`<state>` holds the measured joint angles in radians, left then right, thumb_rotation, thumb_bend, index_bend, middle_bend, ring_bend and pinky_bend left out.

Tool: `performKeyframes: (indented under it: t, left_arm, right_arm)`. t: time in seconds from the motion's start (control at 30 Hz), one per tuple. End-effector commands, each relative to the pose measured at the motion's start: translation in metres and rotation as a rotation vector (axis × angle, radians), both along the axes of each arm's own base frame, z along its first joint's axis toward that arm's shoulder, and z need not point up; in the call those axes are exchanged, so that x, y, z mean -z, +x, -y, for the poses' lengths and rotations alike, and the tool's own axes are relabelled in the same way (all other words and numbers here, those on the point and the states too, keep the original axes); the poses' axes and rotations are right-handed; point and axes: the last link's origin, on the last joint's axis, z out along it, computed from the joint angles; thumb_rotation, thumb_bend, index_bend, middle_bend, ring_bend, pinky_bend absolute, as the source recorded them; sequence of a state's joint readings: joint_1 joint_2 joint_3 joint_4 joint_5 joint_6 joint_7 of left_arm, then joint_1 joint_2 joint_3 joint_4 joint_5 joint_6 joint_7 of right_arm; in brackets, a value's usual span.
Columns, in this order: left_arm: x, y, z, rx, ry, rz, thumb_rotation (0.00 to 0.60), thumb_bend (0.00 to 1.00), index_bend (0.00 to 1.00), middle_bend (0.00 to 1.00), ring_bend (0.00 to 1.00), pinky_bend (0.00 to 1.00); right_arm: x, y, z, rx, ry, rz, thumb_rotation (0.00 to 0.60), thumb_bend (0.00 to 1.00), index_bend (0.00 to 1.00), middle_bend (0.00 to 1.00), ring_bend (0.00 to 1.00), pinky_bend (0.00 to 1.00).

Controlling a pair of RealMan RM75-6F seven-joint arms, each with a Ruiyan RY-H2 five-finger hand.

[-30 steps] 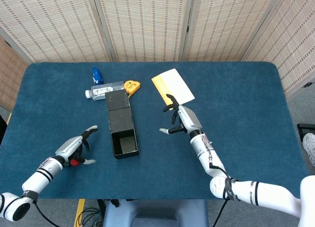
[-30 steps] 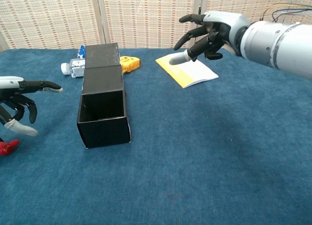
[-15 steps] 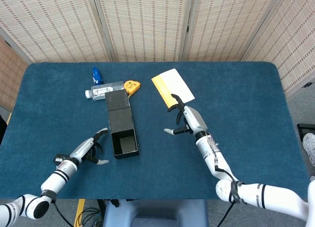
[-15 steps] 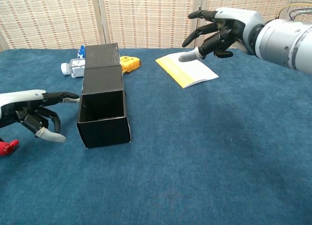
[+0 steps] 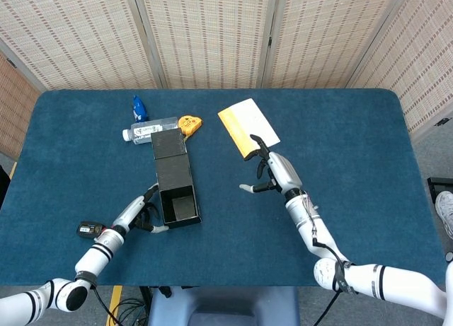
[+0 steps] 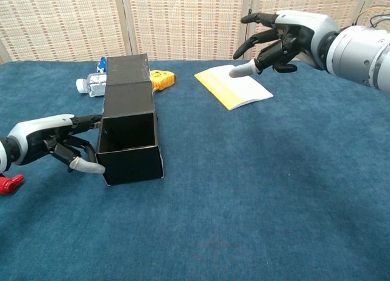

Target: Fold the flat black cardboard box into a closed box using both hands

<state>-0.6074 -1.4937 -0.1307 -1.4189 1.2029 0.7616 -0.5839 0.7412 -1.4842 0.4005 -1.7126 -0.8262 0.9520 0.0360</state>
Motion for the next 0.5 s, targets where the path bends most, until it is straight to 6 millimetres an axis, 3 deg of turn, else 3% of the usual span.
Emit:
performKeyframes:
  t: [0.03, 0.3, 0.4, 0.5]
  left_arm:
    - [0.003, 0.002, -0.001, -0.008, -0.002, 0.013, 0.6, 0.11, 0.0, 0.0, 0.49, 0.69]
    - [0.013, 0.004, -0.004, -0.048, 0.009, 0.055, 0.6, 0.11, 0.0, 0.0, 0.55, 0.68]
    - [0.017, 0.005, -0.004, -0.07, 0.023, 0.075, 0.6, 0.11, 0.0, 0.06, 0.57, 0.68]
    - [0.02, 0.005, -0.005, -0.098, 0.045, 0.103, 0.6, 0.11, 0.09, 0.17, 0.59, 0.68]
  right_arm:
    - [0.0, -0.001, 0.0, 0.003, 0.0, 0.002, 0.6, 0.0, 0.0, 0.34, 0.63, 0.94]
    - [-0.001, -0.009, 0.003, 0.02, -0.007, 0.001, 0.6, 0.0, 0.0, 0.34, 0.63, 0.94]
    - [-0.001, -0.011, 0.003, 0.022, -0.007, 0.0, 0.6, 0.0, 0.0, 0.34, 0.63, 0.94]
    - [0.0, -0.013, 0.004, 0.026, -0.009, 0.001, 0.6, 0.0, 0.0, 0.35, 0.63, 0.94]
